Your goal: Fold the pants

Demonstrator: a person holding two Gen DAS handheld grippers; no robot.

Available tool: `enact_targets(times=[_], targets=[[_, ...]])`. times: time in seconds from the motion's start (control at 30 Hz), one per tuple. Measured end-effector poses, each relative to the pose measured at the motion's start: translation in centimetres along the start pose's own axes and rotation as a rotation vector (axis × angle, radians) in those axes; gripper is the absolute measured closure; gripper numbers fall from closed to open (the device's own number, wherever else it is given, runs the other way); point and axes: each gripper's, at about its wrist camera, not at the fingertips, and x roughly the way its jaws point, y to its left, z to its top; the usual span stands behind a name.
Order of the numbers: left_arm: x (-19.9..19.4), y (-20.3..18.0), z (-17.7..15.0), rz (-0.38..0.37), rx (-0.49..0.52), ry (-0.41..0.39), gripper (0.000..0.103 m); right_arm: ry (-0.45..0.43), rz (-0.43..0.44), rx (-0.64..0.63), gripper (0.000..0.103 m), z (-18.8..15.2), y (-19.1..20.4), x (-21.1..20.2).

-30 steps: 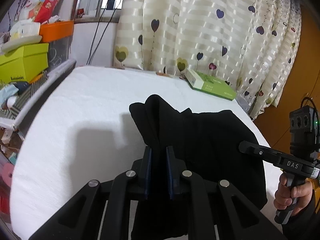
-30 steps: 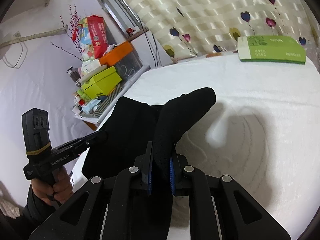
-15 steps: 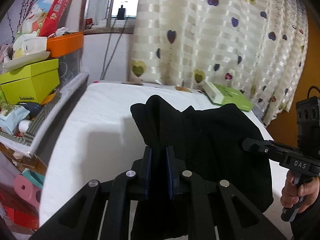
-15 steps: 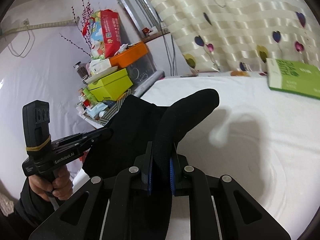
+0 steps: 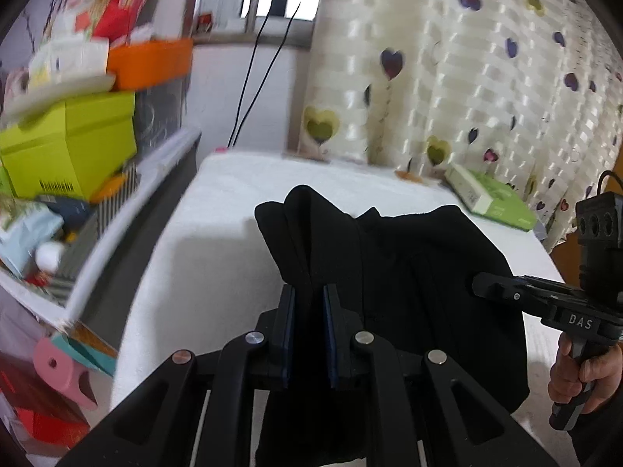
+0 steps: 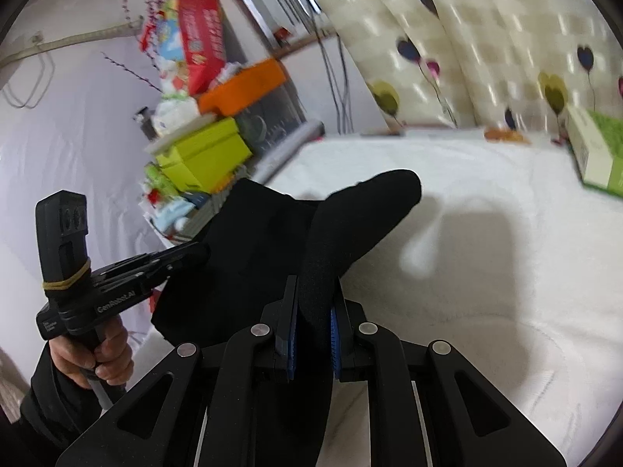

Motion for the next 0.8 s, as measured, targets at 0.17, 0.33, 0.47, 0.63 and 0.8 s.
enact_targets(times=[0.17, 0.33, 0.47, 0.63, 0.8], targets=[[2.3, 2.4, -1.9, 0.011, -0.055, 0.052, 0.087, 0.087, -0.025, 0.082, 0.081, -1.4, -3.7, 2.6], [2.2, 3.5, -2.7, 0.072, -0.071, 0.076, 0.087, 0.078, -0.089, 0.111, 0.067, -1.7, -4.7, 1.6], [-0.5, 2.9, -2.8, 0.089, -0.062, 0.012, 0.087, 0.000, -0.180, 0.023, 0.068, -1.4, -2.8, -0.7], [-2.5, -0.4, -3.2, 0.031, 0.007, -0.031, 0.087, -0.012, -0.194, -0.103, 0.077, -2.6, 0.4, -1.5], [-0.9, -2.3, -5.4, 0.049, 0.061, 0.032, 0.087, 0.103, -0.233, -0.195, 0.077, -5.3, 1.1, 0.5]])
